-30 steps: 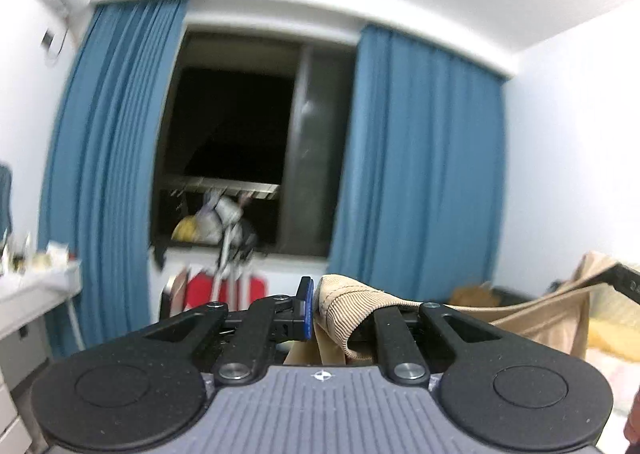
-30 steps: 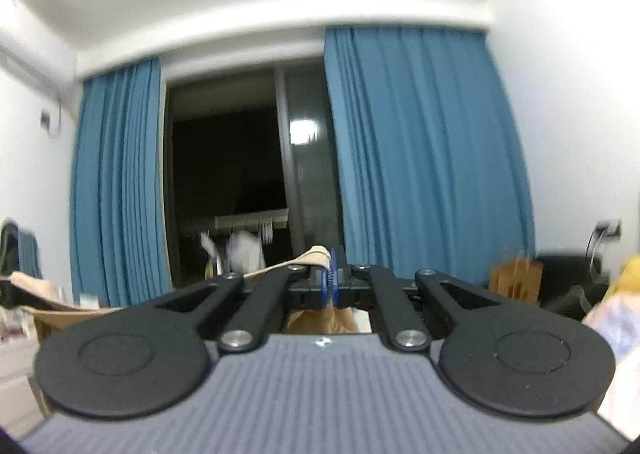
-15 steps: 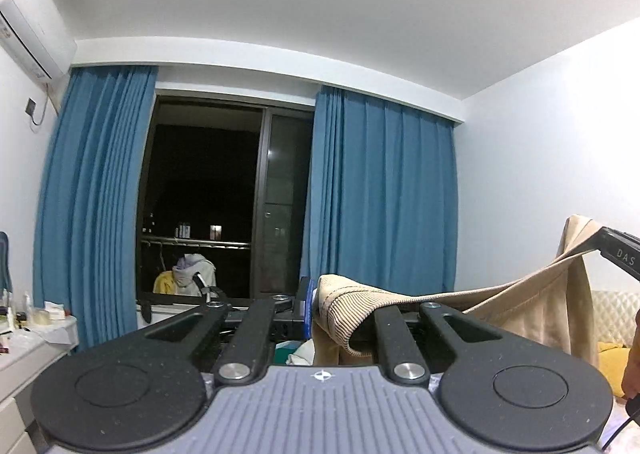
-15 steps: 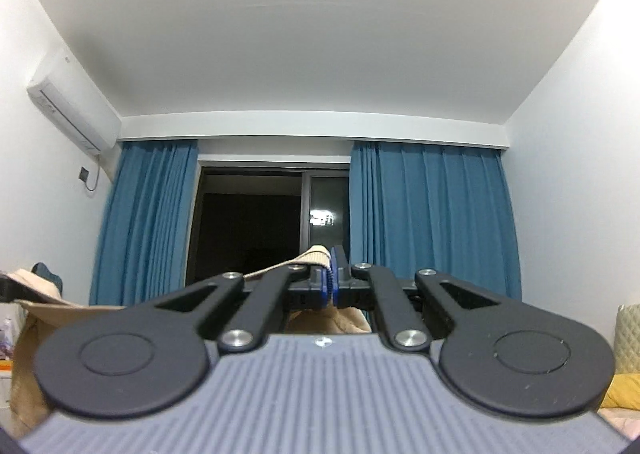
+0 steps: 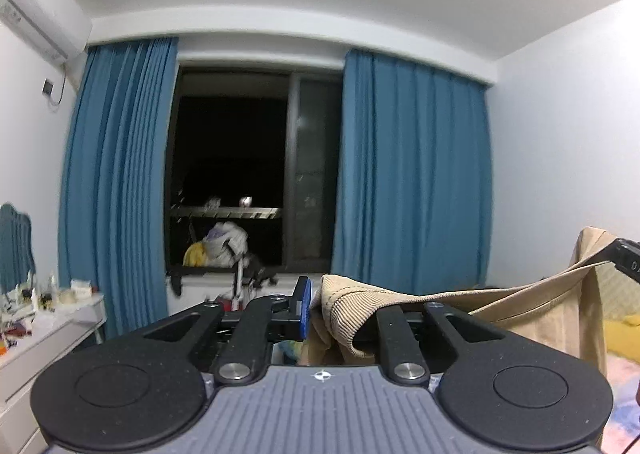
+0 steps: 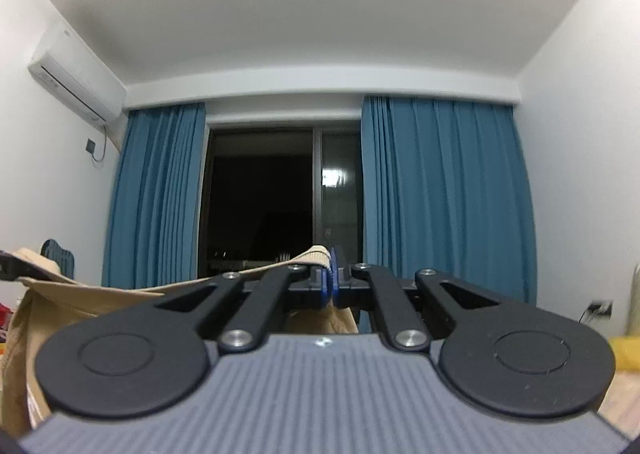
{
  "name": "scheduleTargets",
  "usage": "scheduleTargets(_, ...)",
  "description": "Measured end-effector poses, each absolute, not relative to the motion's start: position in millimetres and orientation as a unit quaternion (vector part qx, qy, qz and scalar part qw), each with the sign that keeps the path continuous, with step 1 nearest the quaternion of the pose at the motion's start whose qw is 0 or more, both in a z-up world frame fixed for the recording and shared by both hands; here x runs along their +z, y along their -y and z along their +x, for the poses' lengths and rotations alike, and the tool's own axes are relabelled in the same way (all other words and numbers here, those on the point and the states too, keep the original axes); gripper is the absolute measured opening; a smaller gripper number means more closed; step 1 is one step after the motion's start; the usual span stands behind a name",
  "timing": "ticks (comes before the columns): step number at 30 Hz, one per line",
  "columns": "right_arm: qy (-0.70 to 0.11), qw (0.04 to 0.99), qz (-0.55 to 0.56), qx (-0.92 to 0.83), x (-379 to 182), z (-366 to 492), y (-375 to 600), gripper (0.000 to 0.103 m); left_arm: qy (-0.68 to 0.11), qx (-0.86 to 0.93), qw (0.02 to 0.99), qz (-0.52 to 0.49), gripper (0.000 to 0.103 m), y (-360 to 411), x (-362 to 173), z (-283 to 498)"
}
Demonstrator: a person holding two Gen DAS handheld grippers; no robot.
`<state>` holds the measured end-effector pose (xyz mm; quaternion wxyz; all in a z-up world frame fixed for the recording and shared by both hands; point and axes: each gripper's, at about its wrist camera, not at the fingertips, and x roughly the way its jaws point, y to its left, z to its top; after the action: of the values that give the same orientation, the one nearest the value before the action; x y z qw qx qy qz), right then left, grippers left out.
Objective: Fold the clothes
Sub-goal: 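Hold the garment raised by its hem with both tools, shaking it out, then lower the tan T-shirt onto the bed with both tools, laying it flat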
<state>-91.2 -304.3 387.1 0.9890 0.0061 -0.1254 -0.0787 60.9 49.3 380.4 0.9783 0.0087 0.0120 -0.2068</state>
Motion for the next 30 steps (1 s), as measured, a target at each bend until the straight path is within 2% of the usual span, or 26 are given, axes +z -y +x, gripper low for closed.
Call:
scheduleTargets(5, 0.065, 0.995, 0.038, -0.068, 313.6, 10.6, 306.4, 0.005, -0.065, -0.179, 0.982, 0.014, 0.016, -37.1, 289.9, 171.7)
scheduleTargets(9, 0.005, 0.996, 0.060, -0.063, 218.5, 108.6, 310.6, 0.005, -0.126, -0.156, 0.980, 0.013, 0.016, -25.6, 189.4, 274.7)
scheduleTargets(13, -0.083, 0.992, 0.066, -0.068, 105.4, 221.4, 316.8, 0.005, -0.222, -0.122, 0.967, 0.008, 0.016, -11.1, 70.3, 387.2)
scheduleTargets(17, -0.168, 0.980, 0.074, -0.077, 4.2, 318.9, 319.7, 0.005, -0.285, -0.094, 0.953, 0.029, 0.015, 3.1, -34.7, 477.6)
scheduleTargets(22, -0.275, 0.951, 0.111, -0.087, -97.7, 392.1, 335.2, 0.005, -0.362, -0.074, 0.929, 0.034, 0.015, 15.0, -131.4, 552.8)
scheduleTargets(25, -0.303, 0.941, 0.125, -0.085, -122.8, 411.1, 340.2, 0.005, -0.323, -0.085, 0.937, 0.104, 0.015, 27.8, -153.1, 553.4)
scheduleTargets(28, -0.309, 0.940, 0.122, -0.076, -122.6, 413.1, 336.7, 0.006, -0.324, -0.086, 0.938, 0.093, 0.016, 22.3, -151.4, 549.5)
scheduleTargets(30, -0.319, 0.938, 0.122, -0.064, -116.7, 411.6, 337.6, 0.007, -0.324, -0.091, 0.937, 0.096, 0.025, 20.8, -143.4, 542.3)
